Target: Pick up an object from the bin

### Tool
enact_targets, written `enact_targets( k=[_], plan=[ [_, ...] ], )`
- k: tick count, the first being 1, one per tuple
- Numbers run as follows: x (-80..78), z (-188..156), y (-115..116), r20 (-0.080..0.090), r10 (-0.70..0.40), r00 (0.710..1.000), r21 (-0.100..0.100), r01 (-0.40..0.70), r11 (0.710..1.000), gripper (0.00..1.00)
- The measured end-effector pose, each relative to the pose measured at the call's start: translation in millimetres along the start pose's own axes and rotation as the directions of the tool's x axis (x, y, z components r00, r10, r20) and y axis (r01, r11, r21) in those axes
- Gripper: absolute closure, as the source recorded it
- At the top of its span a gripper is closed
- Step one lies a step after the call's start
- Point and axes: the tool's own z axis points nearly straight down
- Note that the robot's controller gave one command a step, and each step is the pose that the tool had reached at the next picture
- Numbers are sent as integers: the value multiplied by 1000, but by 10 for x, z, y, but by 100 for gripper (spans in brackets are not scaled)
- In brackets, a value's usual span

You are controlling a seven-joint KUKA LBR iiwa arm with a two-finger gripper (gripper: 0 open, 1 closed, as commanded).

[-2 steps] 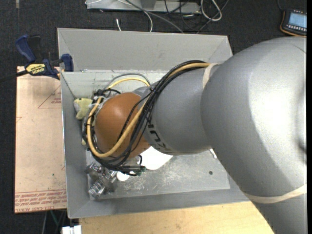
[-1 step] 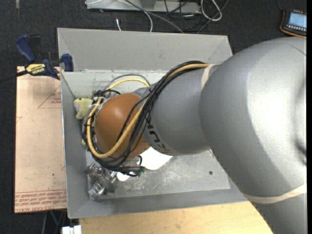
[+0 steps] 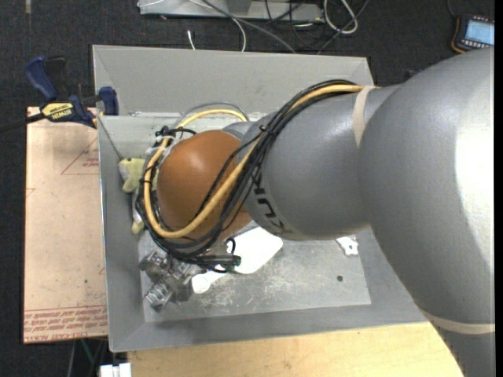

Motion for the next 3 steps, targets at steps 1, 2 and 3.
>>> enact_targets(
  k=[1, 2, 3],
  plan=[
    [6, -388, 7, -4, 1, 1000, -2, -1, 1000, 100],
    [19, -80, 16, -7, 2, 1000, -5, -2, 1000, 100],
    [-7, -466, 9, 0, 3, 1000, -3, -3, 1000, 100]
  ],
)
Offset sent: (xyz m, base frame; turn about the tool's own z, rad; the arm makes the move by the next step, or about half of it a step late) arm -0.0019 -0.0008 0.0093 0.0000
